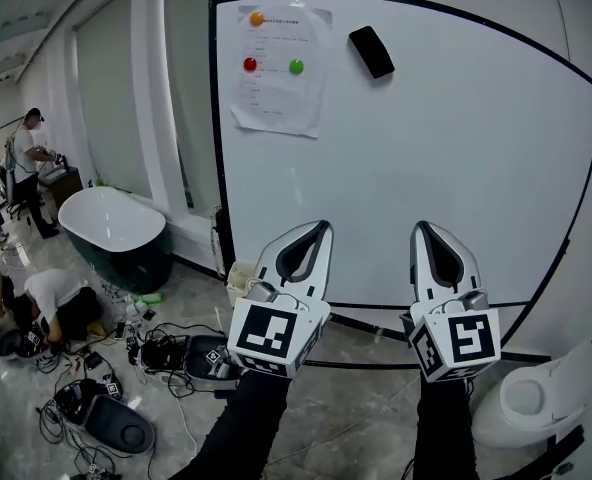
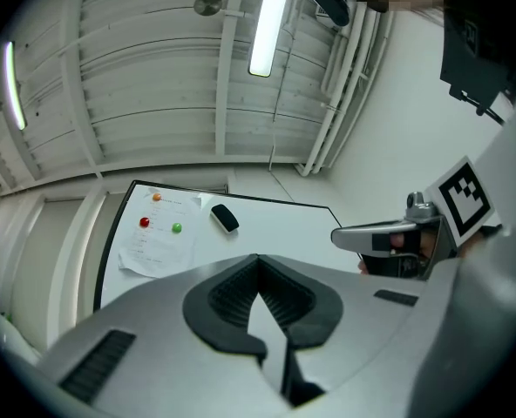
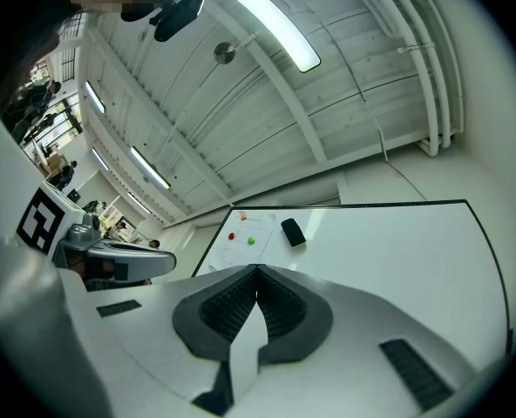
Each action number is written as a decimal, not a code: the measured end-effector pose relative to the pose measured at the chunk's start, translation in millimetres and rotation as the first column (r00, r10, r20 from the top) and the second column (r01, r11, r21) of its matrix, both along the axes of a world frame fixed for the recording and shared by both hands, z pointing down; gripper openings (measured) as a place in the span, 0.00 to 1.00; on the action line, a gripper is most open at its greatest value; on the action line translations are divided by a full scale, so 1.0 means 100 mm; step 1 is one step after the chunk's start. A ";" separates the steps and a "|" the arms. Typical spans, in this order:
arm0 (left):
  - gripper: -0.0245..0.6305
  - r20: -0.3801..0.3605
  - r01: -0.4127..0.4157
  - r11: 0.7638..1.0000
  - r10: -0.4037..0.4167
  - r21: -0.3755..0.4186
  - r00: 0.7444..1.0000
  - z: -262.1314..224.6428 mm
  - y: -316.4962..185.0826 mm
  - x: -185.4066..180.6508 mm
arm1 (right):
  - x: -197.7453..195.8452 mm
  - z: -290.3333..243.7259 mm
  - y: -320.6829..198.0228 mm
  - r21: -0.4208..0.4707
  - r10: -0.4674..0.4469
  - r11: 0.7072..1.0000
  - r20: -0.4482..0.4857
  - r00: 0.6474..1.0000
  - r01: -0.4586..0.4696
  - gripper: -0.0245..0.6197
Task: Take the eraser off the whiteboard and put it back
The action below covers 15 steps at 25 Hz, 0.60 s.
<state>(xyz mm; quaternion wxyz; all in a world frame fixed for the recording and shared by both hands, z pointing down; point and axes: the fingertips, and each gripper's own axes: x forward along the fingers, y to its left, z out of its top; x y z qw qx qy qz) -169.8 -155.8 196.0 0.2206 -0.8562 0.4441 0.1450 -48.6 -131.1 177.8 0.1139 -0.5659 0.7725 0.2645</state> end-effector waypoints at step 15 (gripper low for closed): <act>0.05 -0.022 0.085 0.996 -0.084 0.030 0.996 -0.14 -0.60 0.21 | 0.22 -0.15 -0.73 0.039 -0.086 0.996 0.000 0.996 0.086 0.05</act>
